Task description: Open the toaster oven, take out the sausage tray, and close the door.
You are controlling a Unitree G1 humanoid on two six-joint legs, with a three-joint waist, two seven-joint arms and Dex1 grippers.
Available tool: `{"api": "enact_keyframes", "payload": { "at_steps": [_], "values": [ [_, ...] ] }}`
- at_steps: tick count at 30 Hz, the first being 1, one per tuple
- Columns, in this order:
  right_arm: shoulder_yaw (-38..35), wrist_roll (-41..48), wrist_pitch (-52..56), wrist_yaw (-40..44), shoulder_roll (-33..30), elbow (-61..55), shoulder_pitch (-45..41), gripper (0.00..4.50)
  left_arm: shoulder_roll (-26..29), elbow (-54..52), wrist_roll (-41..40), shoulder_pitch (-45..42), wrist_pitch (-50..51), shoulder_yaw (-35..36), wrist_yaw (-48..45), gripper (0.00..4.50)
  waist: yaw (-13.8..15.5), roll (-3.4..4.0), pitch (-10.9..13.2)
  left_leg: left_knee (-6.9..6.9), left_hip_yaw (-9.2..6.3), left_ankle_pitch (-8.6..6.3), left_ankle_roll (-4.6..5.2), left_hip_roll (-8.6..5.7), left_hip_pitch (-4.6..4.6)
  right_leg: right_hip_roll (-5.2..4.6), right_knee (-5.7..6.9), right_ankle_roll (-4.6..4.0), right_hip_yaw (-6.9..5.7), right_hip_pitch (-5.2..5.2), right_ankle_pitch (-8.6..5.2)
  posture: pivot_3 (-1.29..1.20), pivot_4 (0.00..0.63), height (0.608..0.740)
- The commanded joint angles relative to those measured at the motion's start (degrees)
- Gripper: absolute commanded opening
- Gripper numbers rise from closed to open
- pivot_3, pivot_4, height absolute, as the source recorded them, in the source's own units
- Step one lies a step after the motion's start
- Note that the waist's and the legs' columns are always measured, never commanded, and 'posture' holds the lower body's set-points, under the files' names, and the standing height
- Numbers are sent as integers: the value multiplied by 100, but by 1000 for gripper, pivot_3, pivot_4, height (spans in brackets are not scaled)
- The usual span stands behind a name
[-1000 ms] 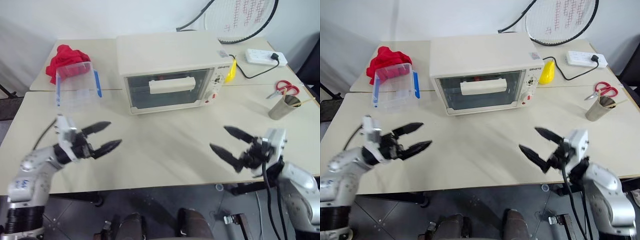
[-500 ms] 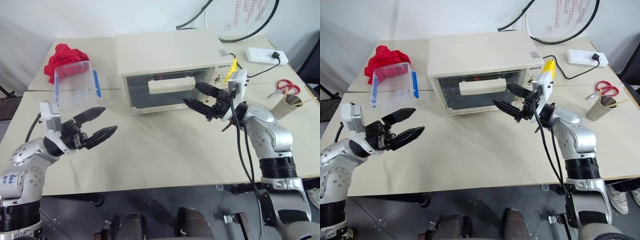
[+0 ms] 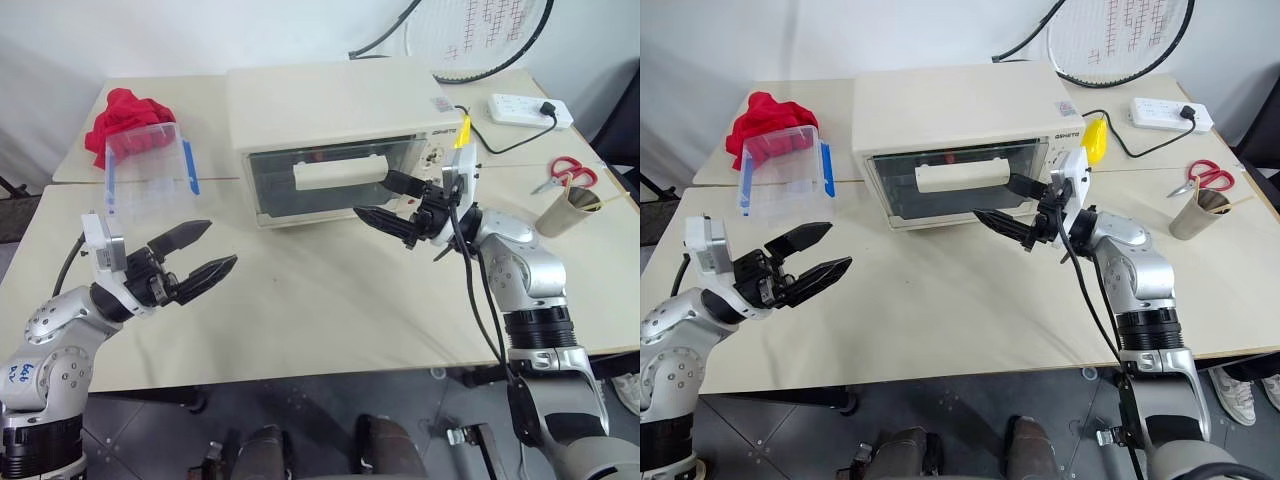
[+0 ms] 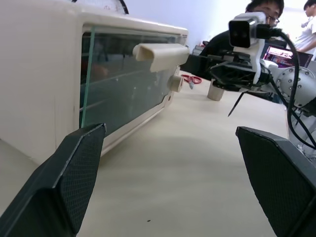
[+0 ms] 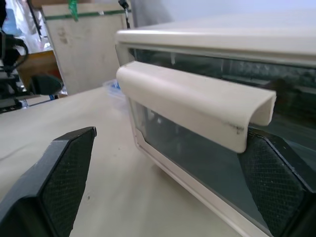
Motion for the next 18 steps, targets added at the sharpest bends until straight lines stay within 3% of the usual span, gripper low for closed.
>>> {"api": "enact_keyframes", "payload": {
  "at_steps": [1, 14, 18],
  "values": [
    [2, 83, -260, 546, -161, -545, 152, 4500, 19, -65, -123, 12, -53, 255, 73, 4477, -1, 0, 0, 0, 0, 0, 0, 0, 0, 0, 0, 0, 1, 0, 0, 0, 150, 740],
    [424, -552, -1344, 1455, -459, -883, 610, 4500, 163, 237, -135, -65, 107, 306, 115, 4477, -104, 0, 0, -10, 13, -1, -2, 2, 5, 1, -2, 0, 0, -6, 0, 0, 150, 740],
    [476, -724, -1698, 1568, -490, -845, 722, 4500, 67, 548, -142, -341, 81, 337, 259, 3589, -92, 0, 0, -9, 12, -1, -2, 2, 5, 0, -2, 0, 0, -6, 0, 0, 150, 740]
  ]
}}
